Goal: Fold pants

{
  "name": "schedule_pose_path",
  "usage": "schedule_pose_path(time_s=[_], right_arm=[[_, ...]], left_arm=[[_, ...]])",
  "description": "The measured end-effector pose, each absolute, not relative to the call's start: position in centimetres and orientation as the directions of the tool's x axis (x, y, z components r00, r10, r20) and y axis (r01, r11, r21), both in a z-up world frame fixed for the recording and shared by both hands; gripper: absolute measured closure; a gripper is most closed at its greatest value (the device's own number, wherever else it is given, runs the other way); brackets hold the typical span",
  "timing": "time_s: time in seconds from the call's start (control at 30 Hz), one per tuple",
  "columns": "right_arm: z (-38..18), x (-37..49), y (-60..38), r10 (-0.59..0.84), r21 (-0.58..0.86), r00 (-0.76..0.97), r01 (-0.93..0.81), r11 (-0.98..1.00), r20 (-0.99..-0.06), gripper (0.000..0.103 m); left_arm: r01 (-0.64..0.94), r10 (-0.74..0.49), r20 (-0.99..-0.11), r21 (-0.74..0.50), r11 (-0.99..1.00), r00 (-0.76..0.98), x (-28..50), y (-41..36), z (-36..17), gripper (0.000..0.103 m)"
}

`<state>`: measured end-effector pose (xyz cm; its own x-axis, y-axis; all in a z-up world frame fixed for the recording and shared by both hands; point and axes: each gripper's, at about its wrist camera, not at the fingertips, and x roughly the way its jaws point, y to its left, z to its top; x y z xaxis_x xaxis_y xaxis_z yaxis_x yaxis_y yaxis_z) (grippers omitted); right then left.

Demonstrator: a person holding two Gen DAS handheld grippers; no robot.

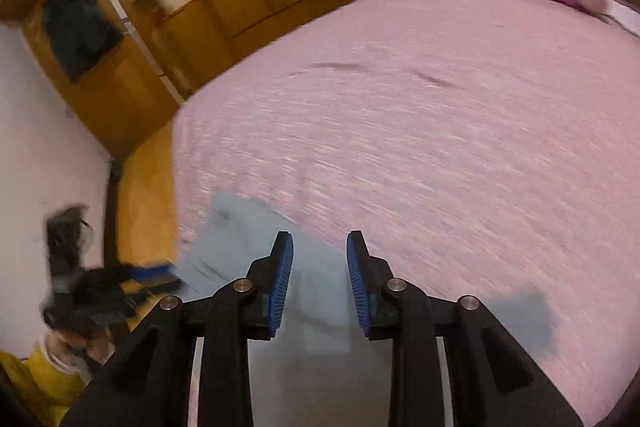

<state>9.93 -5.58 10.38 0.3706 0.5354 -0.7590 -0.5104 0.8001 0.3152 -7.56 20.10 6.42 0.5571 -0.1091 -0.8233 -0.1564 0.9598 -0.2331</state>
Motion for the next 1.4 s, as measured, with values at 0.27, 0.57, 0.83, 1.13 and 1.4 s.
schedule_pose_path(time_s=[0.27,0.57,0.83,1.13,1.4], right_arm=[[7.8,7.4,-12.4,0.45,0.318,0.448,-0.341,0.885,-0.772,0.082],[5.0,10.3,-12.5,0.375,0.278,0.475,-0.264,0.924,-0.796,0.082],[3.1,12.2,-12.6,0.387,0.304,0.484,-0.244,0.921,-0.785,0.084],[4.8,11.0,-13.8,0.452,0.416,0.444,-0.182,0.891,-0.774,0.073],[7.3,7.7,-15.4,0.514,0.5,0.432,-0.156,0.852,-0.741,0.052]], left_arm=[[-0.033,-0.151,-0.744,-0.227,0.973,0.65,-3.3,15.5,10.1,0.071],[0.005,-0.143,-0.803,-0.172,0.985,0.578,5.5,12.9,5.2,0.075],[0.004,-0.184,-0.796,-0.222,0.975,0.576,6.3,14.2,4.2,0.08],[0.001,-0.126,-0.832,-0.149,0.989,0.54,5.2,12.6,5.8,0.069],[0.031,-0.142,-0.841,-0.148,0.988,0.522,1.9,11.8,7.5,0.06]])
